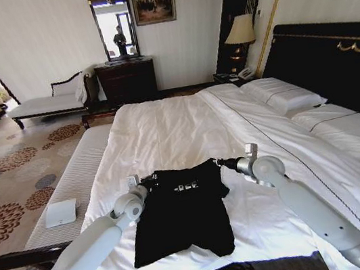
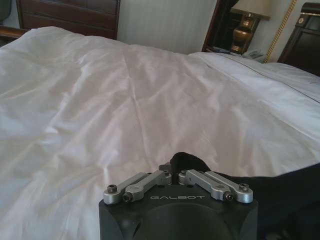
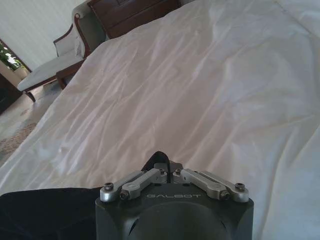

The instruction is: Fold the clothes on the bed.

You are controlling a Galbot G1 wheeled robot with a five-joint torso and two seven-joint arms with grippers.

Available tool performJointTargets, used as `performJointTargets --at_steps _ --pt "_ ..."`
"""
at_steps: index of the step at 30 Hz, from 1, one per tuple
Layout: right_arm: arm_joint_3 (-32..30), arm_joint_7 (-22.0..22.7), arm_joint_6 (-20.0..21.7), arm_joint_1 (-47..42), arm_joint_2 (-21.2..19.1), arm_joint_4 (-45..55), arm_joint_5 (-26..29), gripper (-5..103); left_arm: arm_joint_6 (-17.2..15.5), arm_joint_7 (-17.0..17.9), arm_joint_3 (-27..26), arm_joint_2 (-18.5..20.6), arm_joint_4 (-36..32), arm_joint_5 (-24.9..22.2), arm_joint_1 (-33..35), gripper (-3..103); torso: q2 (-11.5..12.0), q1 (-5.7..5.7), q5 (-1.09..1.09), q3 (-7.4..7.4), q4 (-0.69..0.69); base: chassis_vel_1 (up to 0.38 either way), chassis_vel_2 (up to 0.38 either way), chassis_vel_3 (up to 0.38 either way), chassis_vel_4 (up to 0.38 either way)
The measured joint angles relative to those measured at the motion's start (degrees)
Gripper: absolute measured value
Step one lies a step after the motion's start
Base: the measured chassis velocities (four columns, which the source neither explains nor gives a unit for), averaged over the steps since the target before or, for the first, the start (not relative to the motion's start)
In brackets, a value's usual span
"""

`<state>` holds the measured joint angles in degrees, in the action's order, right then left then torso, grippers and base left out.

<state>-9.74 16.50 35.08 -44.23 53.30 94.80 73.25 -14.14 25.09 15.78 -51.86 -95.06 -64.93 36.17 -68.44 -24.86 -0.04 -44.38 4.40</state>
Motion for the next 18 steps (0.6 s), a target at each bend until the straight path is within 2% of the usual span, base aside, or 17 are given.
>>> performJointTargets --at_steps 1,2,5,6,10,11,15,16,18 --pt "1.44 -0.47 -1.18 1.91 0.79 -2.97 -1.56 0 0.16 -0.71 0.01 -1.85 2.88 0.46 -1.25 1 0.0 0.0 0.0 0.0 0.0 0.0 0.0 0.0 0.0" --pt "1.44 -0.47 -1.18 1.91 0.79 -2.97 -1.56 0 0.16 -0.71 0.01 -1.85 2.88 0.46 -1.25 1 0.0 0.0 0.0 0.0 0.0 0.0 0.0 0.0 0.0" --pt "4.37 -1.69 -3.6 6.27 2.49 -10.31 -4.63 0 0.71 -2.69 0.19 -6.92 10.79 2.29 -4.74 1 0.0 -0.01 0.01 -0.01 0.02 0.0 0.0 0.0 0.0" --pt "4.37 -1.69 -3.6 6.27 2.49 -10.31 -4.63 0 0.71 -2.69 0.19 -6.92 10.79 2.29 -4.74 1 0.0 -0.01 0.01 -0.01 0.02 0.0 0.0 0.0 0.0" --pt "7.5 -2.62 -5.11 11.41 4.59 -17.73 -6.95 0 1.29 -5.38 0.26 -12.1 21.32 5.25 -9.44 1 0.0 -0.01 0.0 -0.01 0.02 0.0 0.0 0.0 0.0" --pt "7.5 -2.62 -5.11 11.41 4.59 -17.73 -6.95 0 1.29 -5.38 0.26 -12.1 21.32 5.25 -9.44 1 0.0 -0.01 0.0 -0.01 0.02 0.0 0.0 0.0 0.0" --pt "10.85 -3.8 -6.13 17.36 7.95 -27.09 -8.73 0 1.76 -8.82 0.19 -17.36 32.8 7.19 -15.51 1 0.0 -0.01 0.0 -0.01 0.01 0.0 0.0 0.0 0.0" --pt "10.85 -3.8 -6.13 17.36 7.95 -27.09 -8.73 0 1.76 -8.82 0.19 -17.36 32.8 7.19 -15.51 1 0.0 -0.01 0.0 -0.01 0.01 0.0 0.0 0.0 0.0" --pt "12.06 -4.43 -6.65 19.93 9.66 -31.34 -9.88 0 2.15 -10.3 0.23 -19.36 37.1 8.08 -17.57 1 0.0 -0.01 0.02 -0.01 0.0 0.0 0.0 0.0 0.0"
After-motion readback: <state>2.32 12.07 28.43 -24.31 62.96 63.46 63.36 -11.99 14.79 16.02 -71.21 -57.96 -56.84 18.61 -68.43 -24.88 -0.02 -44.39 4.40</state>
